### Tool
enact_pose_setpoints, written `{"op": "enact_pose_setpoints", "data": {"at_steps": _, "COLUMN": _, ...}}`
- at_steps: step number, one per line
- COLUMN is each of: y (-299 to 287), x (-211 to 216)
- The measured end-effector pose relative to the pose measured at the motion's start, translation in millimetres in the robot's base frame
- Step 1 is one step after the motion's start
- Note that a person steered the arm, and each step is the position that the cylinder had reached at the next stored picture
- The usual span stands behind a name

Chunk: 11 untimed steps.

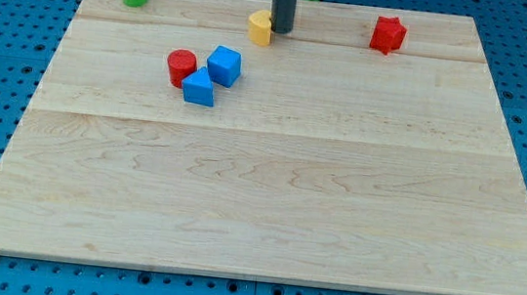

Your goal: Slide the heart to the top center

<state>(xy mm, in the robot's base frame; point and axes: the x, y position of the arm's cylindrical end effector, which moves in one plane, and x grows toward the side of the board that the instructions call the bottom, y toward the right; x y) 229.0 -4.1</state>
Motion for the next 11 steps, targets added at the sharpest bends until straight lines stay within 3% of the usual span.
{"op": "enact_pose_setpoints", "data": {"at_steps": 1, "y": 16.4, "x": 20.0}}
{"op": "enact_pose_setpoints", "data": {"at_steps": 2, "y": 45.3, "x": 88.8}}
{"op": "enact_pose_setpoints", "data": {"at_steps": 3, "y": 10.5, "x": 106.3}}
{"op": "enact_pose_setpoints", "data": {"at_steps": 5, "y": -51.3, "x": 24.5}}
{"op": "enact_pose_setpoints", "data": {"at_steps": 11, "y": -24.8, "x": -10.8}}
